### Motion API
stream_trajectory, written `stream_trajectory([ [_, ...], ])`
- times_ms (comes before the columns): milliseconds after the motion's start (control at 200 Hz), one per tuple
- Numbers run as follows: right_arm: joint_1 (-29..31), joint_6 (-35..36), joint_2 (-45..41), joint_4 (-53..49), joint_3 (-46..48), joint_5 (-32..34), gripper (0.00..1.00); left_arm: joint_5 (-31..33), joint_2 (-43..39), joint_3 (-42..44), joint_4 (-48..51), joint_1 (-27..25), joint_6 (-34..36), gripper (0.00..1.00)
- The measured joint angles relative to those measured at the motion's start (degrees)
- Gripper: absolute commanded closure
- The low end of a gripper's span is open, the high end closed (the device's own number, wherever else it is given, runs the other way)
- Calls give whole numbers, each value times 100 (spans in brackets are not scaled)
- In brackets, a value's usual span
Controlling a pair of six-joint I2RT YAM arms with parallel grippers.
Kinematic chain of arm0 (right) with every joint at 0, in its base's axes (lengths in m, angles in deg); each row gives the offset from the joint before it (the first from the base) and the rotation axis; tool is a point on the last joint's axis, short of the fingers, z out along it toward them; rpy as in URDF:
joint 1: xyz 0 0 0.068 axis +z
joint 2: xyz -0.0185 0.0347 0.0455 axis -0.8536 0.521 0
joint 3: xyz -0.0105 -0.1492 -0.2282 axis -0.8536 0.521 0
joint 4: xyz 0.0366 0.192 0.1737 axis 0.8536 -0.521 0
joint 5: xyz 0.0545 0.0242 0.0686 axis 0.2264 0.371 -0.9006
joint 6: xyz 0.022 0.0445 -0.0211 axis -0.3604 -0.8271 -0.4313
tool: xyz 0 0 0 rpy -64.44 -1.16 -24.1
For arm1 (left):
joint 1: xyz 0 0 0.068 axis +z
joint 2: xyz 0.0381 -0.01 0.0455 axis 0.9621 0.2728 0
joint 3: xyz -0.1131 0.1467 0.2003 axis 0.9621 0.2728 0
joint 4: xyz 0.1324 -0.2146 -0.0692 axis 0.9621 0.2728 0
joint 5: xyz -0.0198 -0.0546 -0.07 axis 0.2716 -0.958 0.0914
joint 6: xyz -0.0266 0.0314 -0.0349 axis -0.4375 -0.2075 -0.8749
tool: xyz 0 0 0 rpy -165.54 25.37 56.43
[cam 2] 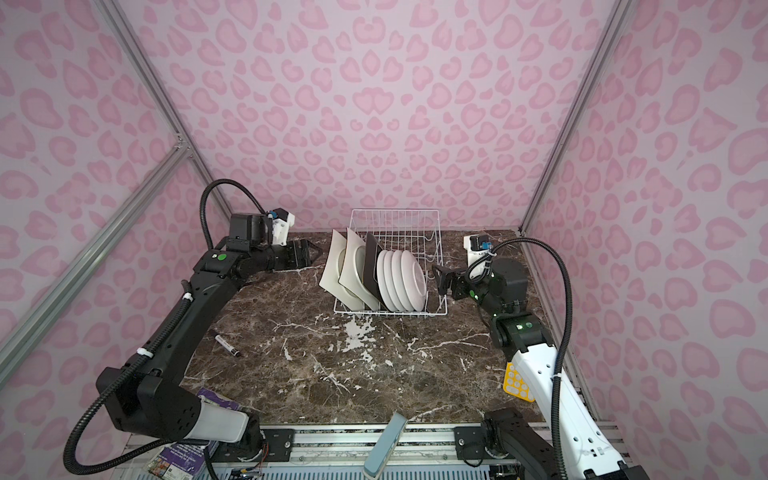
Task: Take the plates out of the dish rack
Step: 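Reach the left gripper to the outer square white plate while the right approaches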
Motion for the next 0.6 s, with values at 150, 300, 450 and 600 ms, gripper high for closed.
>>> stream_trajectory([
  [150, 175, 66, 199, 4, -94, 4, 0, 22, 358, -212, 114, -131, -74, 30],
  [300, 310, 105, 396, 13, -157, 55, 1, 146, 706, -448, 238, -385, -70, 32],
  [450, 511, 103, 505, 116, -122, 129, 0, 221, 1110, -710, 380, -544, -59, 38],
  [600, 664, 33, 549, 229, 37, 264, 1, 319, 1499, -1088, 579, -590, -57, 43],
])
